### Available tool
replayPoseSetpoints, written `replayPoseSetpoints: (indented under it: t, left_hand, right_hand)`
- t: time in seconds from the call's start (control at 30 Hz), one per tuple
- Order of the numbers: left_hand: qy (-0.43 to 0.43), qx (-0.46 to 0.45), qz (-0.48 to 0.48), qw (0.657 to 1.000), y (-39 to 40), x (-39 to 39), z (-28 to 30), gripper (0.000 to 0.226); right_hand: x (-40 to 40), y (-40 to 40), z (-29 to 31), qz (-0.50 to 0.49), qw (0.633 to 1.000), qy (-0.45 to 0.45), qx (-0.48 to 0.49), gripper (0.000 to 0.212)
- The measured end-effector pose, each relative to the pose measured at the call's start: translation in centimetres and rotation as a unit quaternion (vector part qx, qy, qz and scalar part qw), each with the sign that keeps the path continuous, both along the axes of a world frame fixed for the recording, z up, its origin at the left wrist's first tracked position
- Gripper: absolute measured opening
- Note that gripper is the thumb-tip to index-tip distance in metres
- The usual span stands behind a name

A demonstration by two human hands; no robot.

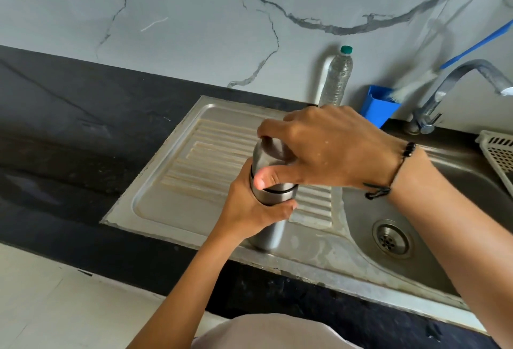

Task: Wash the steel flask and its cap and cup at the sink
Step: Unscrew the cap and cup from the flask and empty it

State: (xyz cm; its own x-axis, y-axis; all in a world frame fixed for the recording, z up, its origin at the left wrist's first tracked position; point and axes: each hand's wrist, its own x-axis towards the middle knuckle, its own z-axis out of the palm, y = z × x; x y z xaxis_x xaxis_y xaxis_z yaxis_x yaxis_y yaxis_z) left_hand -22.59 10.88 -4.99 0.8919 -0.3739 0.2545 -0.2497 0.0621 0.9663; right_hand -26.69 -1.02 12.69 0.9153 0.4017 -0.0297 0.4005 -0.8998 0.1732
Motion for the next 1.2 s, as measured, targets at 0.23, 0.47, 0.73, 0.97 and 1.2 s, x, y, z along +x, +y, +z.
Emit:
replayPoseSetpoints:
  t: [0.23, 0.47, 0.73, 0.97, 1.2]
  left_hand:
    - [-0.009, -0.004, -0.01, 1.0, 0.0, -0.1, 0.3, 0.064]
    - [0.008, 0.013, 0.004, 1.0, 0.1, -0.2, 0.4, 0.062]
    - [0.012, 0.016, 0.014, 1.0, 0.2, -0.7, 0.7, 0.063]
    - [0.022, 0.041, 0.014, 0.999, 0.2, -0.9, 0.9, 0.057]
    - [0.041, 0.029, 0.021, 0.998, 0.2, -1.3, 1.8, 0.069]
  right_hand:
    - [0.4, -1.3, 0.1, 0.079, 0.984, 0.138, 0.082, 0.064]
    - [0.8, 0.2, -0.4, 0.001, 0.999, 0.02, 0.042, 0.071]
    - [0.6, -1.8, 0.7, 0.147, 0.96, 0.169, 0.169, 0.052]
    - [1.3, -0.7, -0.8, 0.073, 0.996, 0.035, 0.036, 0.064]
    - [1.1, -2.2, 0.9, 0.137, 0.968, 0.088, 0.193, 0.045]
